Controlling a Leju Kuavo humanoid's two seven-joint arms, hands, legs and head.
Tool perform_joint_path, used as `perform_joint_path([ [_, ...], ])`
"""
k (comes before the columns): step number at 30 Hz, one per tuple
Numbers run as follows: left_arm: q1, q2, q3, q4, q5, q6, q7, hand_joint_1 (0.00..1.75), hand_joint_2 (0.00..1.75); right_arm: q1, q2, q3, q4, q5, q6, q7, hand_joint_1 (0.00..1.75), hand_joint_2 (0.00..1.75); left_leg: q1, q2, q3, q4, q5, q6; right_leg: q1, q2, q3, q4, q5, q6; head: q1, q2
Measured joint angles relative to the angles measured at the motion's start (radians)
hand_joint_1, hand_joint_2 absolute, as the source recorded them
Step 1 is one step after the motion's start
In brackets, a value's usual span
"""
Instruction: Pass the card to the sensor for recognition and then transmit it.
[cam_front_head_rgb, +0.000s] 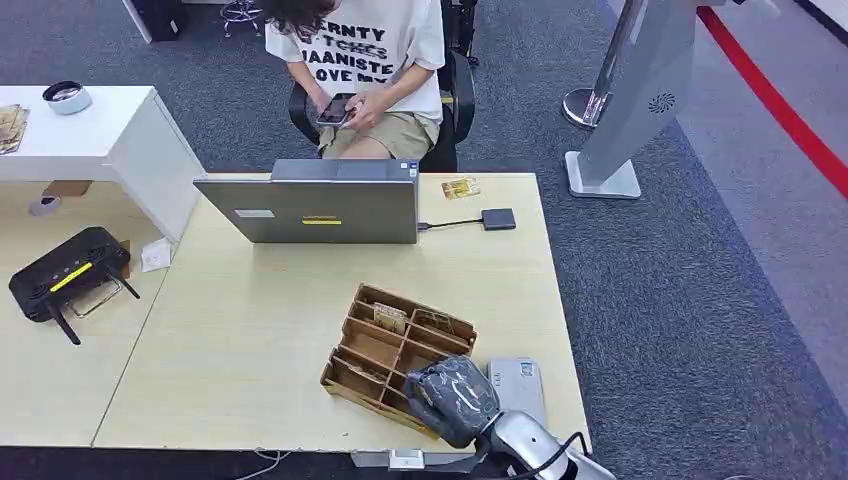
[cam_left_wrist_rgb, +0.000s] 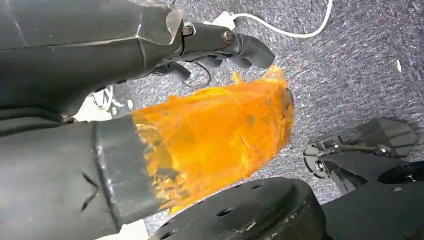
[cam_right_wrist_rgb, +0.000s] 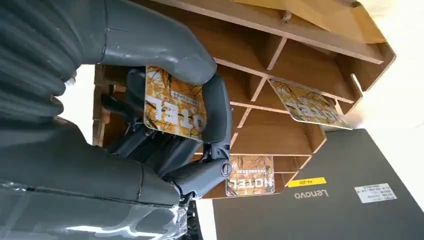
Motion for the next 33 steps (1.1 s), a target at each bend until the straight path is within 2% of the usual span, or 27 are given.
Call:
perform_joint_path([
  [14, 0.0, 0.0, 0.0, 0.0, 0.0, 0.001, -0.003, 0.0, 0.0, 0.011, 0.011, -0.019, 0.002, 0.011, -0.022, -0.01, 1.75, 1.75, 0.0, 0.0, 0.0, 0.0, 0.0, 0.0, 0.0, 0.0, 0.0, 0.0, 0.0, 0.0, 0.0, 0.0],
  [18, 0.0, 0.0, 0.0, 0.0, -0.001, 0.002, -0.004, 0.0, 0.0, 0.019, 0.019, -0.031, -0.008, 0.027, -0.073, -0.025, 1.75, 1.75, 0.0, 0.0, 0.0, 0.0, 0.0, 0.0, 0.0, 0.0, 0.0, 0.0, 0.0, 0.0, 0.0, 0.0],
  [27, 0.0, -0.003, 0.0, 0.0, -0.002, 0.01, -0.006, 0.0, 0.0, 0.075, 0.067, -0.103, -0.122, 0.062, -0.273, -0.087, 1.75, 1.75, 0.0, 0.0, 0.0, 0.0, 0.0, 0.0, 0.0, 0.0, 0.0, 0.0, 0.0, 0.0, 0.0, 0.0],
  [33, 0.0, -0.008, 0.0, 0.0, -0.005, 0.012, -0.006, 0.0, 0.0, 0.1, 0.095, -0.155, -0.198, 0.062, -0.301, -0.093, 1.75, 1.75, 0.0, 0.0, 0.0, 0.0, 0.0, 0.0, 0.0, 0.0, 0.0, 0.0, 0.0, 0.0, 0.0, 0.0],
])
